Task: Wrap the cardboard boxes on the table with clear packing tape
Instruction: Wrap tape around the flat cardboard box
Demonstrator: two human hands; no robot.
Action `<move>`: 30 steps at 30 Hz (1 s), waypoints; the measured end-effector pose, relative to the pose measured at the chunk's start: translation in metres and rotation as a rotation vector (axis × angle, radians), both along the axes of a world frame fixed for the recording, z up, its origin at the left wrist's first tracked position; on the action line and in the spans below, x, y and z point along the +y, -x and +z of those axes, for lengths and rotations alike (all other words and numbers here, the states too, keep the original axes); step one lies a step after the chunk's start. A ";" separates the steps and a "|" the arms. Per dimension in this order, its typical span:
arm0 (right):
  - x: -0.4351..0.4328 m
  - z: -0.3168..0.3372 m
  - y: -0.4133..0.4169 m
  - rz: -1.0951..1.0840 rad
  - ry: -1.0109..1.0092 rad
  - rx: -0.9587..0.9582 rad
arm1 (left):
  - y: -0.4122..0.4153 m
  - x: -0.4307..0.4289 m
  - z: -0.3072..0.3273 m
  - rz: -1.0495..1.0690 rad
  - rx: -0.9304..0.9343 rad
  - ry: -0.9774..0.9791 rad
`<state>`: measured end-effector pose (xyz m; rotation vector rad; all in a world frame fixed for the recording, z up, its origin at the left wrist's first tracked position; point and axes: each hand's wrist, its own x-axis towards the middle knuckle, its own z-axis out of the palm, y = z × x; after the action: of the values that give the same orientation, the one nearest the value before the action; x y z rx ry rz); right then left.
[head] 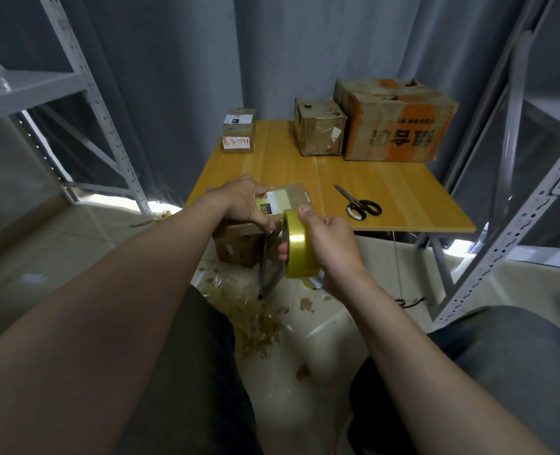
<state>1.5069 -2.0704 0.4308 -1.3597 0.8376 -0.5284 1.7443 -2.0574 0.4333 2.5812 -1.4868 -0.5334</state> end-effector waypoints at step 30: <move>0.008 -0.012 0.009 -0.082 0.064 -0.044 | -0.013 -0.006 0.036 -0.095 0.168 -0.006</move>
<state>1.4980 -2.0626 0.4187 -1.3716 0.8489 -0.6513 1.7570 -2.0635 0.4695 2.4113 -1.5579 -0.7469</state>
